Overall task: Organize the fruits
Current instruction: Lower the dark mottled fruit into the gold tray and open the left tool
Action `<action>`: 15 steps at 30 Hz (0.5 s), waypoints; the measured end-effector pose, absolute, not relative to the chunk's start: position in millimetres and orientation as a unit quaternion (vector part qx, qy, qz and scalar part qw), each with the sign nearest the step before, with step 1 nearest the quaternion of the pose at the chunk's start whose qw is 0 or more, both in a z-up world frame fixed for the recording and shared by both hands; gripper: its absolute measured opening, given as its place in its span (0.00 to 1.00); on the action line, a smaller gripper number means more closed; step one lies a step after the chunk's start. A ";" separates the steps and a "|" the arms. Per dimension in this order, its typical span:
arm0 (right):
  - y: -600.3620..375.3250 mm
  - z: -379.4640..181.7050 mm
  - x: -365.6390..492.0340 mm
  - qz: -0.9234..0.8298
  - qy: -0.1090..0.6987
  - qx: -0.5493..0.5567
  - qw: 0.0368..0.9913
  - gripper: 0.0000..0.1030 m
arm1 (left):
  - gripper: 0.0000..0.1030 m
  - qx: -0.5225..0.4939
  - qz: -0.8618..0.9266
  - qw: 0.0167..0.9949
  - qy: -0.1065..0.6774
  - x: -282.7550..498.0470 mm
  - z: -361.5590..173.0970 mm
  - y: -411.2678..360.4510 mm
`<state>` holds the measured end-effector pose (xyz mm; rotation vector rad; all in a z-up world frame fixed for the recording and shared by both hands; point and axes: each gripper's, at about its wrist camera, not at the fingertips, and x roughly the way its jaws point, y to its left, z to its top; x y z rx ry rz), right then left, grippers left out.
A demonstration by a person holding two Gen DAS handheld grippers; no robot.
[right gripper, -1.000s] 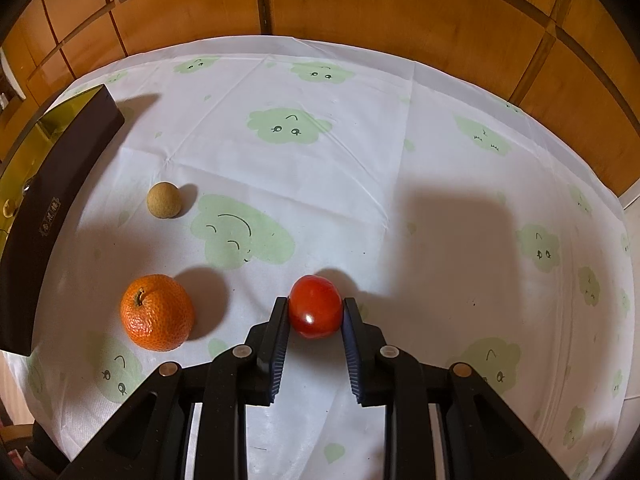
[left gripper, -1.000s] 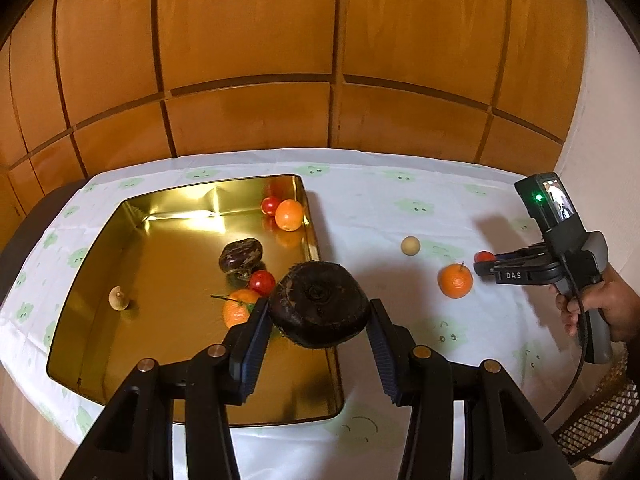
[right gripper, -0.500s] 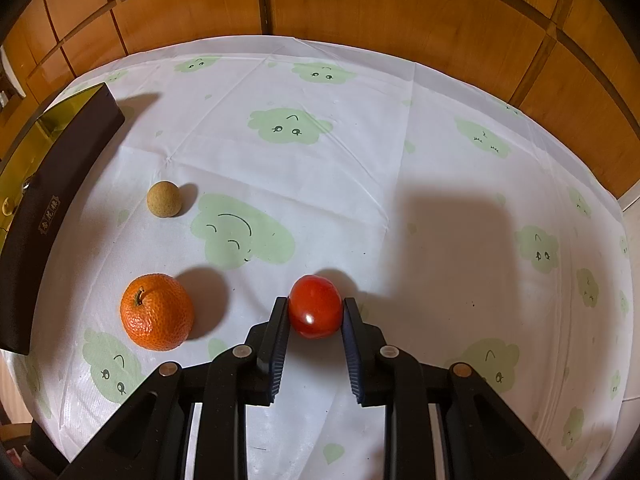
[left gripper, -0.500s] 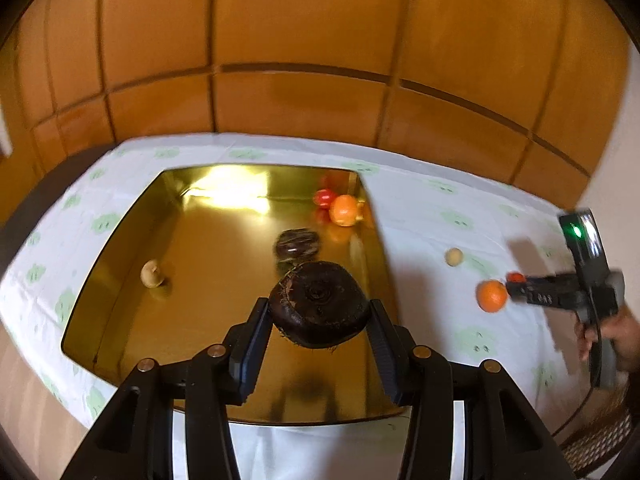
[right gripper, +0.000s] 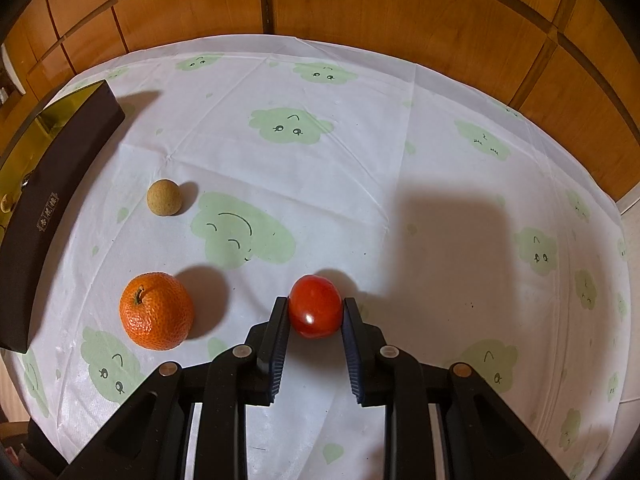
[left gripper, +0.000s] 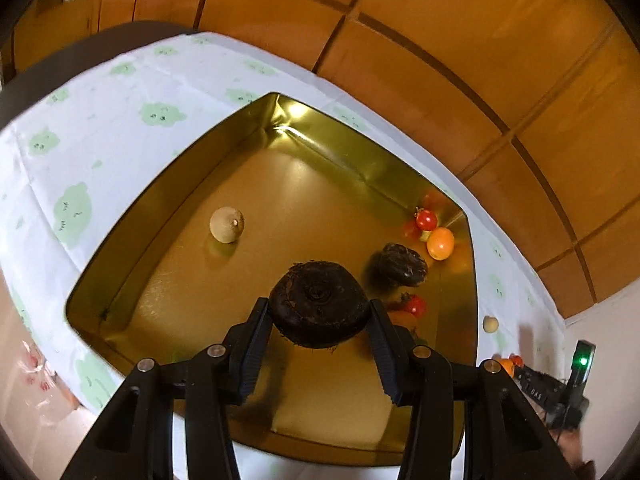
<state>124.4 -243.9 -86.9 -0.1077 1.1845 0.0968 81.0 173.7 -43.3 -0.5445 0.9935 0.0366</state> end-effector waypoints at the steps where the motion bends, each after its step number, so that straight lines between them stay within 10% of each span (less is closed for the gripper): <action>1: -244.0 -86.9 124.5 0.045 0.558 -0.051 0.827 0.25 | 0.47 -0.264 0.014 0.839 0.475 85.0 -45.9 173.2; 15: -244.2 -86.8 125.0 0.046 0.557 -0.051 0.827 0.25 | 0.45 -0.267 0.015 0.820 0.506 127.9 -63.5 164.2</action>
